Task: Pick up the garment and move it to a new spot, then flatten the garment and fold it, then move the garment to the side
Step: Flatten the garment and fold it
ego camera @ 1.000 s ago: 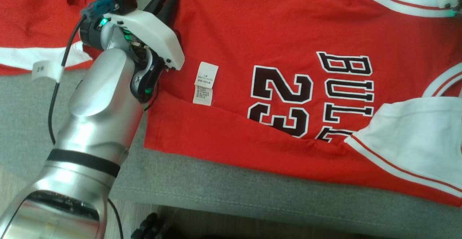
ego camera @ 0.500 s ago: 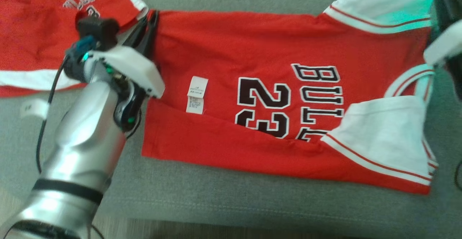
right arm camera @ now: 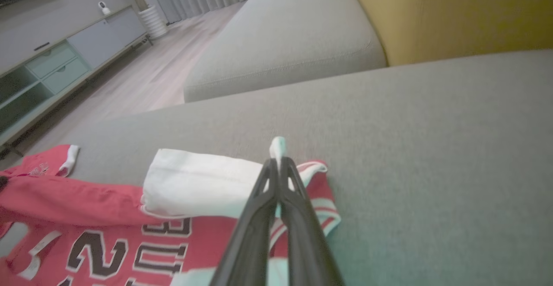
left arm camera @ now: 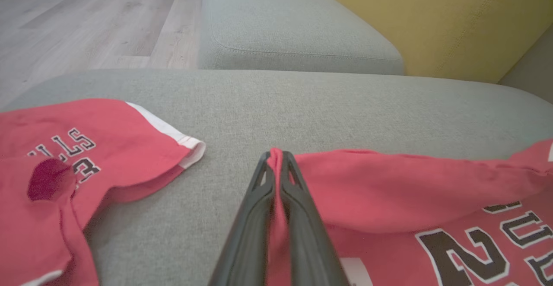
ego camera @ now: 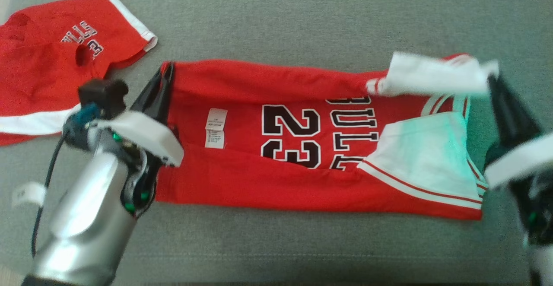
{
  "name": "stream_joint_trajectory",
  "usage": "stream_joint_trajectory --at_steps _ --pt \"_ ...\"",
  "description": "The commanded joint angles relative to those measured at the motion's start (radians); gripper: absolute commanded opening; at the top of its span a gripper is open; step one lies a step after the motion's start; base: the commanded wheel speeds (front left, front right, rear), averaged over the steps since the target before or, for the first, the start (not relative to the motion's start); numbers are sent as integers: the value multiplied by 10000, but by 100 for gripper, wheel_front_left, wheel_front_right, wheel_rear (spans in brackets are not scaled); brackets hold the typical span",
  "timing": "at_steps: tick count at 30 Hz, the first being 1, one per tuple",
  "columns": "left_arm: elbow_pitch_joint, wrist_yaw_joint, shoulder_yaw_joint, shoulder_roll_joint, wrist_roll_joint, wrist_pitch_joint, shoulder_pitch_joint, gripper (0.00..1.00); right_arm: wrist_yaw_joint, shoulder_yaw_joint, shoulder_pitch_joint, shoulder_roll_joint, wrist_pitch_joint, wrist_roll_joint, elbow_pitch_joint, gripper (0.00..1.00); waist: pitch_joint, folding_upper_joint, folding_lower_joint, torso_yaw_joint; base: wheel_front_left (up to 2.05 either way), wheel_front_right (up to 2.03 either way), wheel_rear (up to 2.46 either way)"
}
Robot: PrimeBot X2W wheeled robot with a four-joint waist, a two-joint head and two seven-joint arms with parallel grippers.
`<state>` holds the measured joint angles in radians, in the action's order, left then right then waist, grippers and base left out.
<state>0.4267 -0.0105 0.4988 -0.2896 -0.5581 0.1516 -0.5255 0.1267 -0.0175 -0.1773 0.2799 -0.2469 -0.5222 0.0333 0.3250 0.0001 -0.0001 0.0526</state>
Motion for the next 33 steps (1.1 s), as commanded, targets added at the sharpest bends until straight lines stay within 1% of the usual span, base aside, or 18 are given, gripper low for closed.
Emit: stream_joint_trajectory --at_steps 1,6,10,16,20,21,22,23,26,28,30,33 --pt "-424 -85 -476 -430 -63 33 -65 0 40 63 209 -20 -68 8 482 0 -12 -1 1 -54 0 0 0" --pt "-1141 -440 -664 -669 -243 73 854 0 40 -153 1474 -787 -171 -59 937 0 -37 -1 1 -255 0 0 0" --pt "-1421 -559 -845 -780 -497 111 1387 0 40 -294 2040 -1213 -125 -59 1063 0 -65 -1 1 -382 0 0 0" --pt "-1687 -743 -1027 -860 -932 -132 2110 0 40 -289 2527 -1418 -86 -46 1047 0 -105 -1 1 -507 0 0 0" --pt "-1804 -808 -895 -881 -1130 -564 2561 0 40 -201 2786 -1468 -58 72 954 0 -156 -1 1 -509 0 0 0" --pt "-1813 -840 -868 -898 -1154 -650 2656 29 40 -175 2892 -1487 -132 134 918 30 -172 -1 1 -505 0 0 0" --pt "-1806 -889 -848 -914 -1163 -718 2744 100 40 -159 2980 -1507 -152 207 926 85 -182 -1 1 -501 0 0 0" --pt "-1795 -908 -823 -905 -1209 -793 2833 100 40 -153 3066 -1546 -143 257 952 100 -195 -1 1 -494 0 0 0" --pt "-1865 -1074 -889 -892 -1188 -580 3059 100 40 -67 3320 -1536 -21 651 1127 100 -293 -1 1 -490 0 0 0" --pt "-1969 -1300 -930 -904 -1024 -279 3259 100 40 -27 3473 -1502 154 1013 1320 100 -395 -1 1 -503 0 0 0" --pt "-2150 -1600 -986 -932 -786 99 3481 100 40 -32 3547 -1513 413 1335 1602 100 -507 -1 1 -527 0 0 0" --pt "-2662 -2178 -1099 -925 -343 605 3810 100 40 -182 3533 -1622 838 1883 2163 100 -706 -1 1 -556 0 0 0"
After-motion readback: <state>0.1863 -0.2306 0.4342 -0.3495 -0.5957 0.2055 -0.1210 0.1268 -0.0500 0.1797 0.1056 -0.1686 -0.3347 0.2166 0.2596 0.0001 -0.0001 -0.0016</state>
